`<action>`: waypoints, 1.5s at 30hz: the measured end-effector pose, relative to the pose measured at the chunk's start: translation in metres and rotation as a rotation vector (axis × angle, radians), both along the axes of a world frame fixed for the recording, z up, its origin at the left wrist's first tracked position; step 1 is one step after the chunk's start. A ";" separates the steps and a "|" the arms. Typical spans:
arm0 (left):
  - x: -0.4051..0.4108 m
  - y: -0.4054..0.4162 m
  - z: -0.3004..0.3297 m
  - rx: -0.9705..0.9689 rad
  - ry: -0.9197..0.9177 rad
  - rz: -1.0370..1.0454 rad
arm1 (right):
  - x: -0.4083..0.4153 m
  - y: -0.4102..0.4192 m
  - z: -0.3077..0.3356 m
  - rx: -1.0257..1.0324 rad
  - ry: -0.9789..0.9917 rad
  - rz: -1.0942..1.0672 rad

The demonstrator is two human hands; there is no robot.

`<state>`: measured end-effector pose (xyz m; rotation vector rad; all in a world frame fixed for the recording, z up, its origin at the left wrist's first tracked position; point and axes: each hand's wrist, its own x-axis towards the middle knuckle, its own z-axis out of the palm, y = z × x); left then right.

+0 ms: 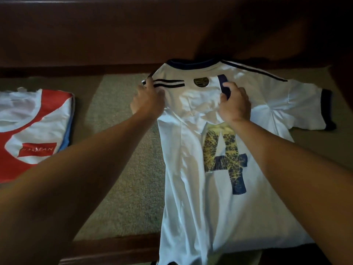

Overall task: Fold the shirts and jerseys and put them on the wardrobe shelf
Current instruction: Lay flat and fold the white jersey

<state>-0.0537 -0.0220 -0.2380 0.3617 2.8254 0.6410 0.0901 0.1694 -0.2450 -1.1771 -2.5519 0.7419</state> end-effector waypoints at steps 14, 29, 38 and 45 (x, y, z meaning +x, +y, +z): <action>0.006 -0.010 0.000 0.094 0.379 -0.146 | 0.010 -0.036 0.008 0.310 -0.142 0.138; 0.171 -0.104 0.018 -0.066 -0.152 -0.082 | 0.134 -0.180 0.025 -0.379 -0.109 0.005; 0.220 -0.136 0.021 0.271 -0.374 0.157 | 0.160 -0.179 0.033 -0.590 0.000 0.034; 0.272 -0.170 0.024 0.271 -0.428 0.180 | 0.209 -0.195 0.041 -0.696 -0.206 0.126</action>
